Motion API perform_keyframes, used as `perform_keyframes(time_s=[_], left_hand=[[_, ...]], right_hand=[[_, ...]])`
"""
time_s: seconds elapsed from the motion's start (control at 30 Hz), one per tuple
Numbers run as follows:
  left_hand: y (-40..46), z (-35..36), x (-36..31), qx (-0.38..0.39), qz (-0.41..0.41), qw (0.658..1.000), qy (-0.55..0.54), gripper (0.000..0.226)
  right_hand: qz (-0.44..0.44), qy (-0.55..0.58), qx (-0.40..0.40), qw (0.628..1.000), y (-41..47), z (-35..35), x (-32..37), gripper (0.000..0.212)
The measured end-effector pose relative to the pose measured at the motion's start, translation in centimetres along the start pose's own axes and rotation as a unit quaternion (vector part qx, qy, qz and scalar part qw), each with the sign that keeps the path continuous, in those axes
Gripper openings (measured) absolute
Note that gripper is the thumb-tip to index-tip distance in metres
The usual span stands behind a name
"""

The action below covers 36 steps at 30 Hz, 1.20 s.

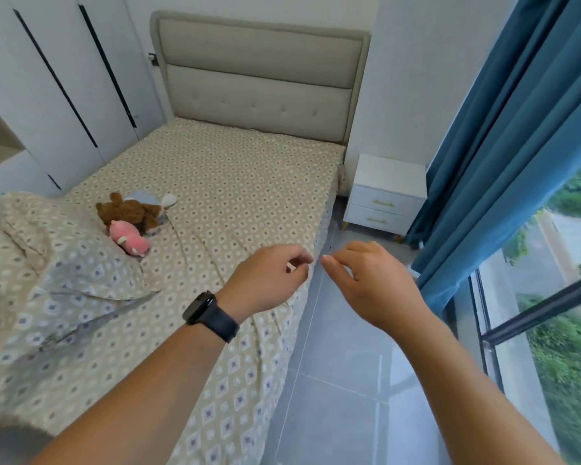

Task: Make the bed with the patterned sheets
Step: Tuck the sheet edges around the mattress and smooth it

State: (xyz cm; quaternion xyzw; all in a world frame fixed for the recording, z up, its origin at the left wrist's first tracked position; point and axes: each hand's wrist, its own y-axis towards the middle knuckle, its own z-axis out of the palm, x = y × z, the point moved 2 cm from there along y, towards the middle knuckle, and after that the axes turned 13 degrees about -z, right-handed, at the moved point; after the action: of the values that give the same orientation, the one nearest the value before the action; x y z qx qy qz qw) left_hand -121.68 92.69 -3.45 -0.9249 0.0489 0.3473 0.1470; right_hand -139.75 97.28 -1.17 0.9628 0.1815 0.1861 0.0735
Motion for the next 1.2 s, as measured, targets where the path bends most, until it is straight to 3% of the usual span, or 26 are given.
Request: perform_keyframes(time_s=[0.23,0.53,0.8,1.0,1.2], left_hand=[[3.7,4.2,-7.9,-0.009,0.01,1.0,0.011,0.022],[14.5,6.6,-10.0,-0.037,-0.05,0.998,-0.026,0.02],[34.0,6.2,-12.7,-0.049,-0.098,0.993,-0.042,0.02],[47.6,4.3,-18.9,-0.064,-0.08,0.993,-0.064,0.02],[60.1,6.2,-20.4,-0.043,-0.129,0.99,-0.04,0.023]], right_hand=[[-0.015,-0.012,0.001,1.0,-0.8,-4.1,-8.8,0.035],[-0.06,-0.024,0.042,0.997,5.2,-3.9,-19.3,0.028],[-0.042,-0.038,0.08,0.995,19.4,-3.5,-32.5,0.029],[-0.042,0.0,0.045,0.998,29.7,-4.9,-40.5,0.025],[-0.049,0.033,0.098,0.993,40.8,-3.2,-51.8,0.027]])
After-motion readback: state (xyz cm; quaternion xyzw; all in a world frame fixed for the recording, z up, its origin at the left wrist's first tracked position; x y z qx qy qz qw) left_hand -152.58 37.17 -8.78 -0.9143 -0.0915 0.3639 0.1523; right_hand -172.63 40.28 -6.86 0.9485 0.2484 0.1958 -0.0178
